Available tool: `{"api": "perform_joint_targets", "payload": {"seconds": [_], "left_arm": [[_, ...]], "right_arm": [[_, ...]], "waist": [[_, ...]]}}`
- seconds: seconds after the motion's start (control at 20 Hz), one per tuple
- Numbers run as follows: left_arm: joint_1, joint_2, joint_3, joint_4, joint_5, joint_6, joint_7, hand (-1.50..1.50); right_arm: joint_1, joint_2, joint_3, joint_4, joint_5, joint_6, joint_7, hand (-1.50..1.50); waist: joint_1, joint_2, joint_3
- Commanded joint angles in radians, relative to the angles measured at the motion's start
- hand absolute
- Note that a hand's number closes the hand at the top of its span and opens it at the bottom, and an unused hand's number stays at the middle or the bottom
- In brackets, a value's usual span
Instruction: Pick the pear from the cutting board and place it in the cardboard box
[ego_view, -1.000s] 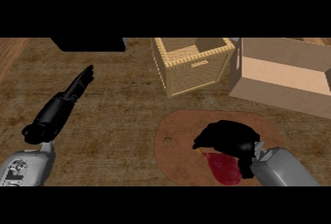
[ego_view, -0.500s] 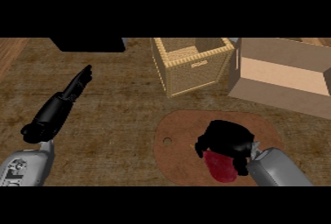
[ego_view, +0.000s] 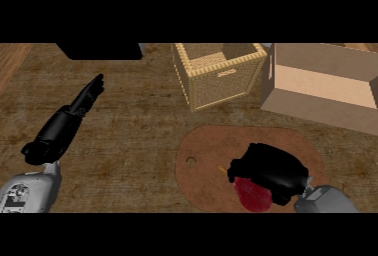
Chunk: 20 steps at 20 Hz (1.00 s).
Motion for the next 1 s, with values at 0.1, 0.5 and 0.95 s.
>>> {"api": "perform_joint_targets", "payload": {"seconds": [0.1, 0.5, 0.95], "left_arm": [[0.064, -0.005, -0.003, -0.015, -0.005, -0.013, -0.039, 0.00], [0.052, 0.018, 0.031, -0.015, 0.002, -0.020, -0.040, 0.00], [0.045, -0.034, -0.011, -0.030, -0.034, 0.013, -0.020, 0.00]], "right_arm": [[0.026, -0.016, -0.076, -0.168, -0.048, -0.049, -0.046, 1.50], [0.050, -0.037, -0.392, -0.413, -0.315, 0.090, 0.022, 1.50], [-0.177, 0.053, -0.662, -0.265, -0.452, 0.175, 0.390, 1.50]], "waist": [[0.001, 0.000, 0.003], [-0.006, -0.002, 0.003], [0.008, 0.002, 0.003]]}}
